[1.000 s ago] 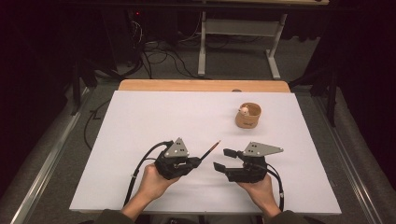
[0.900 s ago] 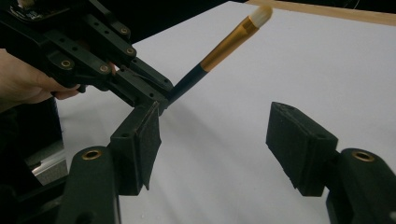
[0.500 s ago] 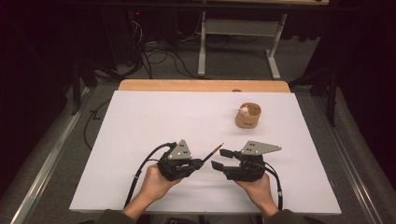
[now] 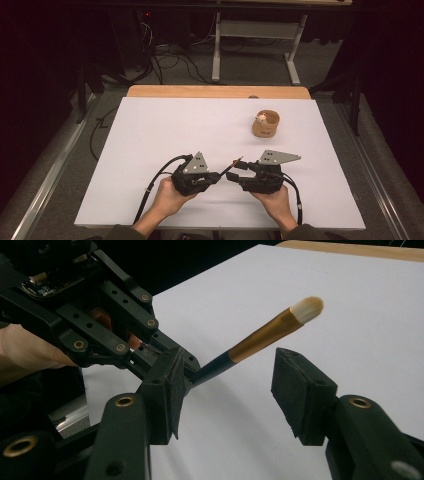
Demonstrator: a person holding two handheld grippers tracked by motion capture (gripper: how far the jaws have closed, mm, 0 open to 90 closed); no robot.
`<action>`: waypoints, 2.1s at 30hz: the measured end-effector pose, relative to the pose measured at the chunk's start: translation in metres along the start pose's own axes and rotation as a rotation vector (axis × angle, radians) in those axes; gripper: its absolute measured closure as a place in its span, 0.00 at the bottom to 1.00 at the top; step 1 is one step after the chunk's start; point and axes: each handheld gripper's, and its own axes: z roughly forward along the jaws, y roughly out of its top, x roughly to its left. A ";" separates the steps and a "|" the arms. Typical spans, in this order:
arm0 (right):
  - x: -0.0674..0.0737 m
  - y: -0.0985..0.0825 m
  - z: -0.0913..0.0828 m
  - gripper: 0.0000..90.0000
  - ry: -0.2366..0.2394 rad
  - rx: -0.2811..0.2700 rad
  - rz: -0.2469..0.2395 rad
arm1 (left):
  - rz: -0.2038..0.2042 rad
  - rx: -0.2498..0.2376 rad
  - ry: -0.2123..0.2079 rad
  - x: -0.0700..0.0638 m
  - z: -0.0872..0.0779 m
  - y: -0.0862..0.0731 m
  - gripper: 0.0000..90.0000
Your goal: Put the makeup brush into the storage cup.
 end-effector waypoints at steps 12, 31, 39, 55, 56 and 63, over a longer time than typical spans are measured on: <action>-0.002 0.001 0.002 0.62 0.049 -0.029 0.036 | 0.016 -0.013 0.002 -0.002 0.001 0.000 0.93; -0.005 -0.001 0.002 0.77 0.097 -0.051 0.080 | 0.033 -0.036 0.007 -0.004 0.001 0.000 0.93; -0.008 -0.004 0.003 0.82 0.116 -0.062 0.107 | 0.042 -0.034 0.007 -0.004 0.001 0.000 0.93; -0.009 -0.006 0.004 0.86 0.123 -0.076 0.111 | 0.042 -0.034 0.003 -0.005 0.001 0.000 0.93; -0.009 -0.006 0.004 0.86 0.125 -0.077 0.113 | 0.042 -0.034 0.003 -0.005 0.001 0.000 0.93; -0.009 -0.007 0.004 0.88 0.132 -0.082 0.115 | 0.043 -0.037 0.004 -0.005 0.001 0.000 0.93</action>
